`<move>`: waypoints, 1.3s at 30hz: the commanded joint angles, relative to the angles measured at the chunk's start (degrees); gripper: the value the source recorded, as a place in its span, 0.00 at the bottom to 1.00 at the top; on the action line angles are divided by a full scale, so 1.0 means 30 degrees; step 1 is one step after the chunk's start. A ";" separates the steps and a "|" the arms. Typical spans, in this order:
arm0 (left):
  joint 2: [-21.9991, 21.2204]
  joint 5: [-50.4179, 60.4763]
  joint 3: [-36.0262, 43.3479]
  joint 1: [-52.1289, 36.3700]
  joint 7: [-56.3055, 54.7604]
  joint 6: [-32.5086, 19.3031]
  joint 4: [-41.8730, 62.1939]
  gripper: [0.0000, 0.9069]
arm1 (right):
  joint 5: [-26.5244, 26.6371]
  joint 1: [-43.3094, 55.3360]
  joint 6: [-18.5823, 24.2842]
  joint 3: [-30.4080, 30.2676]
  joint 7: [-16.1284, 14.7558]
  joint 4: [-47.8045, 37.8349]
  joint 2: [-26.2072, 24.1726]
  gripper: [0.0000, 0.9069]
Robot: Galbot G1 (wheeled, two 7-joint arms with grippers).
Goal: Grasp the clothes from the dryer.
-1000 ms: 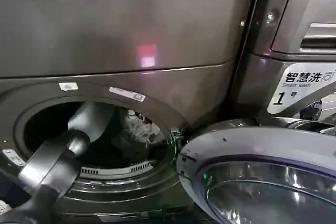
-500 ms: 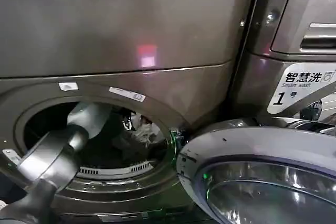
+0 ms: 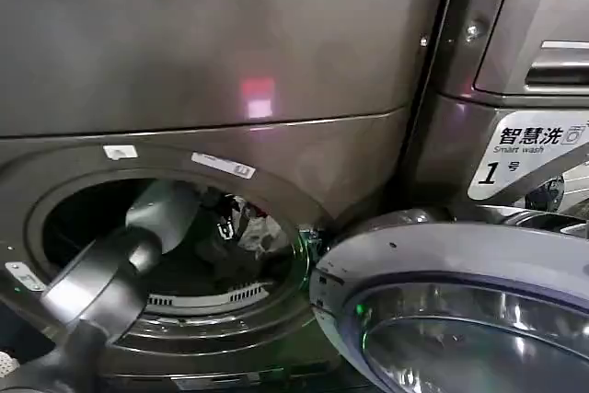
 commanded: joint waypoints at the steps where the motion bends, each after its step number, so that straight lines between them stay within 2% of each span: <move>1: -0.0106 0.0097 0.0133 0.0183 -0.0097 0.0044 0.0022 0.03 | -0.0015 0.0019 0.0019 0.0002 0.0020 0.0006 -0.0011 1.00; 3: -0.0138 0.0106 0.0164 0.0188 -0.0102 0.0041 0.0067 0.00 | -0.0050 0.0043 0.0050 -0.0023 0.0020 -0.0027 0.0022 1.00; 14: -0.0256 0.0146 0.0191 0.0379 0.0116 -0.0005 0.0148 0.00 | -0.0170 0.0168 0.0174 -0.0100 0.0023 -0.0166 0.0068 1.00; 18: -0.0312 -0.0490 -0.0652 0.0618 -0.0800 -0.0028 -0.0169 0.00 | -0.0210 0.0261 0.0218 -0.0195 0.0016 -0.0176 0.0133 1.00; 26: 0.0091 -0.3997 -0.5401 0.3193 -0.7988 0.0768 -0.4037 0.00 | -0.0372 0.0618 0.0290 -0.0654 0.0039 -0.0068 0.0204 1.00; 33: 0.0775 -0.5792 -0.8555 0.5872 -1.1445 0.1596 -0.8700 0.00 | -0.0431 0.0781 0.0280 -0.0903 0.0054 0.0038 0.0170 1.00; 39: 0.0578 -0.7420 -1.0325 0.7121 -1.4288 0.1339 -1.1658 0.00 | -0.0423 0.0842 0.0251 -0.1002 0.0092 0.0127 0.0098 1.00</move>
